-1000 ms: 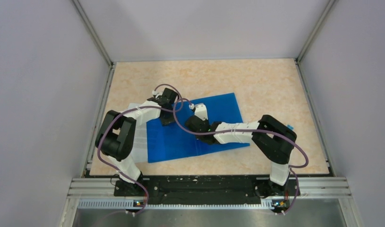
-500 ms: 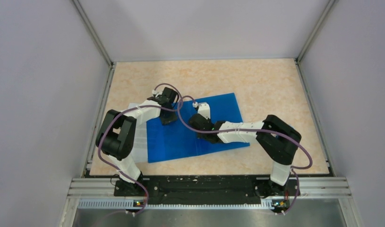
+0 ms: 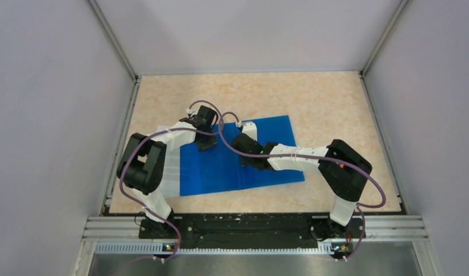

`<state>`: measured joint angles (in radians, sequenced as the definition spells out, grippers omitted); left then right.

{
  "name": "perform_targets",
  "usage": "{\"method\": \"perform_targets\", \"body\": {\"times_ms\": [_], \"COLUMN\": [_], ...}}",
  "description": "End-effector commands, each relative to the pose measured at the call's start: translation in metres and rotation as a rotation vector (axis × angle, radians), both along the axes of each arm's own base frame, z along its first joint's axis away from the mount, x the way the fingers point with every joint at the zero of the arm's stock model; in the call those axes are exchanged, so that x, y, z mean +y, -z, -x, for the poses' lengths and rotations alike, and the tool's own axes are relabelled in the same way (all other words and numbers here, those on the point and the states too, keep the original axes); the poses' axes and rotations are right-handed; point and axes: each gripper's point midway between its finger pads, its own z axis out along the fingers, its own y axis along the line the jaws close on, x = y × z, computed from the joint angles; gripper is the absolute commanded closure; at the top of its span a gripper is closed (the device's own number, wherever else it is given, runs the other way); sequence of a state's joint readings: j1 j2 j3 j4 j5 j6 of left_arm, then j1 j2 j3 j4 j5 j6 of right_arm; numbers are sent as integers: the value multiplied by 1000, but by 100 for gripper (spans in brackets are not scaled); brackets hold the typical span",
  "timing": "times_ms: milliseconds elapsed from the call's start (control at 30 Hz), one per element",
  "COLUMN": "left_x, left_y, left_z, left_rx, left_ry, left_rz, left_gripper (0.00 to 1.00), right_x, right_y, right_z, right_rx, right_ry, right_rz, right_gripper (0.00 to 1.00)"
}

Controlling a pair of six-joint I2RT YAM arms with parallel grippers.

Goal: Put the files into the folder

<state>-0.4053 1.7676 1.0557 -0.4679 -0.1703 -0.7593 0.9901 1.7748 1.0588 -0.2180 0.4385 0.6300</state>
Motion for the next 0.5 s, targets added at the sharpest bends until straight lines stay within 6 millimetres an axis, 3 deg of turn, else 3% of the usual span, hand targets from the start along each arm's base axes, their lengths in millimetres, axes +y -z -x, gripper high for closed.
{"method": "perform_targets", "body": {"times_ms": [0,67,267,367,467], "left_x": [19,13,-6,-12,-17], "left_y": [57,50,24,13,-2], "left_z": [45,41,29,24,16], "left_rx": [198,184,139,118,89], "left_ry": [35,63,128,137,145], "left_rz": [-69,-63,-54,-38,-22], "left_gripper": [58,58,58,57,57], "right_x": [-32,-23,-6,-9,-13], "right_y": [3,-11,-53,-74,-86], "right_z": [15,7,-19,-26,-21], "right_rx": [108,92,53,27,13], "right_ry": [-40,-50,-77,-73,-80], "right_rz": [137,99,-36,-92,-138], "right_gripper": [91,85,54,51,54]}}
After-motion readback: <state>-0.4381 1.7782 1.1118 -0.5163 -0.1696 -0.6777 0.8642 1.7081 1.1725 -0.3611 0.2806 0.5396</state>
